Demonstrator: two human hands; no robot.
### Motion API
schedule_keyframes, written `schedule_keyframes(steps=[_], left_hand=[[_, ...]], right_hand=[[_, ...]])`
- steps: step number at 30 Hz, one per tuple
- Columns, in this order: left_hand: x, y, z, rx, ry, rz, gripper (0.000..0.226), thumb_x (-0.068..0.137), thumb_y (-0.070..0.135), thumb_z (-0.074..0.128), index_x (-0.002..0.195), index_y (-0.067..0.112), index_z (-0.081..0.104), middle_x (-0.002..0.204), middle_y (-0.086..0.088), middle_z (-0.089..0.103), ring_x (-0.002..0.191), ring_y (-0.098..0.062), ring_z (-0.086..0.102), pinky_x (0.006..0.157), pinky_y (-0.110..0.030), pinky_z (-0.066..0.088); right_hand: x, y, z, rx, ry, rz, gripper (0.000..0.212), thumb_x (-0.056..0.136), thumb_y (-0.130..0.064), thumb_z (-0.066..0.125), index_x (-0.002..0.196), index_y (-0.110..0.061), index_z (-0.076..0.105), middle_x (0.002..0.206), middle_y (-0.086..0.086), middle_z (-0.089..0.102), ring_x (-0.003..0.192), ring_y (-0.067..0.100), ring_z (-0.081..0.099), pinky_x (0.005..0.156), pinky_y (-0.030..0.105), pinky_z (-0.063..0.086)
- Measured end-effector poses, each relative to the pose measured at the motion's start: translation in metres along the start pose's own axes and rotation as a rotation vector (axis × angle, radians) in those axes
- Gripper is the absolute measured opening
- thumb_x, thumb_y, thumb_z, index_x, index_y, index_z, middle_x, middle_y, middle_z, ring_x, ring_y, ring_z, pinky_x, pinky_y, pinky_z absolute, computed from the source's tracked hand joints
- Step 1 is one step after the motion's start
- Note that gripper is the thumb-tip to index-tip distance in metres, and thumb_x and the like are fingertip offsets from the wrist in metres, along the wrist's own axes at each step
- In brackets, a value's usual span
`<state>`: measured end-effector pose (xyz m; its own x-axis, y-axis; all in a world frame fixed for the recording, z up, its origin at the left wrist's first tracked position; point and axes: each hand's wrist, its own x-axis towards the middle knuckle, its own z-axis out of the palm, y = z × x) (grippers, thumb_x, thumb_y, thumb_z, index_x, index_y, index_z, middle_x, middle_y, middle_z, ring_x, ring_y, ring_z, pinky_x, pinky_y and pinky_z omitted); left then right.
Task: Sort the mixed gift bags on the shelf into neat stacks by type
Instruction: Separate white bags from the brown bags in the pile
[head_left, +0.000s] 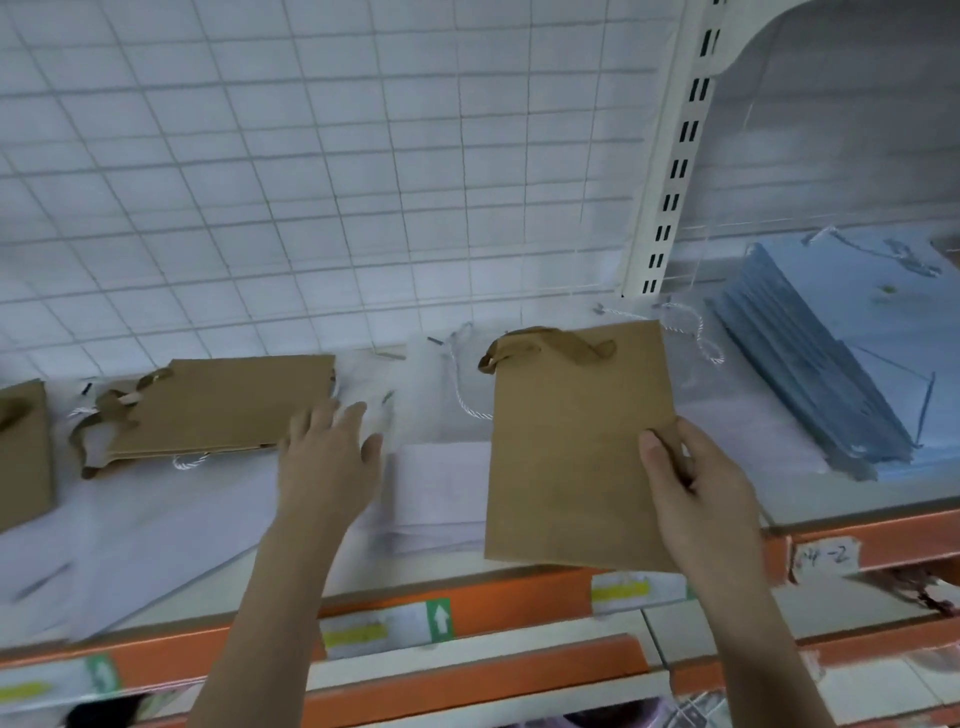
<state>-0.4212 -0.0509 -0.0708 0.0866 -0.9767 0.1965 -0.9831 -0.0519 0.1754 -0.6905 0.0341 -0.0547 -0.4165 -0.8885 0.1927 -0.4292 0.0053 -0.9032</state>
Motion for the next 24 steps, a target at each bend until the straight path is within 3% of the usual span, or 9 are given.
schedule_keyframes(steps=[2, 8, 10, 12, 18, 20, 21, 23, 24], left_hand=[[0.006, -0.018, 0.008, 0.085, -0.112, 0.060, 0.050, 0.096, 0.043, 0.033, 0.143, 0.029, 0.029, 0.155, -0.004, 0.017, 0.143, -0.025, 0.009, 0.114, -0.046, 0.013], [0.002, -0.048, 0.022, 0.089, -0.208, 0.015, 0.054, 0.093, 0.058, 0.018, 0.144, 0.040, 0.021, 0.156, 0.007, 0.010, 0.144, -0.015, -0.006, 0.114, -0.050, -0.005], [0.004, -0.056, 0.018, 0.075, -0.238, 0.014, 0.054, 0.094, 0.057, 0.017, 0.144, 0.039, 0.020, 0.157, 0.007, 0.007, 0.144, -0.014, -0.007, 0.114, -0.049, -0.007], [0.006, -0.068, 0.016, 0.057, -0.252, 0.025, 0.056, 0.093, 0.059, 0.017, 0.144, 0.038, 0.019, 0.157, 0.008, 0.006, 0.144, -0.014, -0.008, 0.114, -0.049, -0.007], [0.002, -0.094, 0.005, 0.022, -0.273, 0.175, 0.099, 0.057, 0.077, -0.002, 0.145, 0.037, 0.018, 0.157, 0.007, 0.005, 0.144, -0.017, -0.011, 0.113, -0.048, -0.011], [-0.002, -0.094, 0.003, 0.005, -0.209, 0.229, 0.089, 0.062, 0.073, 0.010, 0.137, 0.035, 0.038, 0.153, 0.002, 0.024, 0.145, -0.023, 0.004, 0.113, -0.051, -0.004], [-0.002, -0.093, 0.003, -0.013, -0.137, 0.292, 0.074, 0.068, 0.067, 0.021, 0.125, 0.033, 0.054, 0.144, -0.001, 0.041, 0.140, -0.028, 0.023, 0.113, -0.052, 0.009], [-0.001, -0.089, 0.008, -0.153, -0.047, 0.433, 0.039, 0.074, 0.041, 0.040, 0.088, 0.022, 0.070, 0.108, -0.003, 0.065, 0.109, -0.030, 0.059, 0.099, -0.044, 0.041], [0.001, -0.086, 0.012, -0.240, -0.038, 0.501, 0.031, 0.073, 0.029, 0.042, 0.078, 0.016, 0.070, 0.093, -0.003, 0.067, 0.090, -0.027, 0.064, 0.088, -0.037, 0.049]], right_hand=[[0.001, -0.008, 0.015, 0.018, -0.037, -0.018, 0.014, 0.094, -0.031, 0.048, 0.106, -0.033, 0.055, 0.082, -0.028, 0.054, 0.072, -0.014, 0.050, 0.062, 0.006, 0.035], [-0.003, -0.023, 0.055, 0.004, -0.124, -0.040, 0.008, 0.094, -0.030, 0.049, 0.099, -0.029, 0.055, 0.082, -0.019, 0.059, 0.075, -0.015, 0.055, 0.068, 0.006, 0.041], [-0.006, -0.029, 0.068, -0.010, -0.122, -0.058, 0.013, 0.094, -0.032, 0.049, 0.101, -0.024, 0.056, 0.085, -0.018, 0.059, 0.080, -0.006, 0.056, 0.076, 0.019, 0.045], [-0.008, -0.037, 0.079, -0.011, -0.111, -0.050, 0.004, 0.094, -0.030, 0.049, 0.097, -0.030, 0.050, 0.079, -0.024, 0.052, 0.074, -0.007, 0.050, 0.071, 0.022, 0.041], [-0.017, -0.049, 0.117, -0.109, -0.135, -0.034, 0.012, 0.095, -0.032, 0.045, 0.103, -0.027, 0.053, 0.080, -0.022, 0.055, 0.077, 0.000, 0.055, 0.063, 0.022, 0.043], [-0.020, -0.048, 0.124, -0.131, -0.135, -0.013, 0.019, 0.096, -0.031, 0.044, 0.109, -0.023, 0.054, 0.081, -0.021, 0.053, 0.071, -0.002, 0.050, 0.060, 0.017, 0.037], [-0.021, -0.048, 0.126, -0.144, -0.128, -0.005, 0.025, 0.096, -0.031, 0.044, 0.115, -0.019, 0.055, 0.084, -0.016, 0.055, 0.072, 0.001, 0.049, 0.061, 0.020, 0.036], [-0.023, -0.047, 0.127, -0.176, -0.106, 0.008, 0.035, 0.095, -0.032, 0.044, 0.124, -0.015, 0.053, 0.097, -0.002, 0.060, 0.081, 0.011, 0.048, 0.072, 0.027, 0.036], [-0.023, -0.046, 0.127, -0.188, -0.092, 0.014, 0.036, 0.095, -0.033, 0.044, 0.125, -0.015, 0.053, 0.099, 0.001, 0.060, 0.083, 0.013, 0.048, 0.074, 0.028, 0.035]])
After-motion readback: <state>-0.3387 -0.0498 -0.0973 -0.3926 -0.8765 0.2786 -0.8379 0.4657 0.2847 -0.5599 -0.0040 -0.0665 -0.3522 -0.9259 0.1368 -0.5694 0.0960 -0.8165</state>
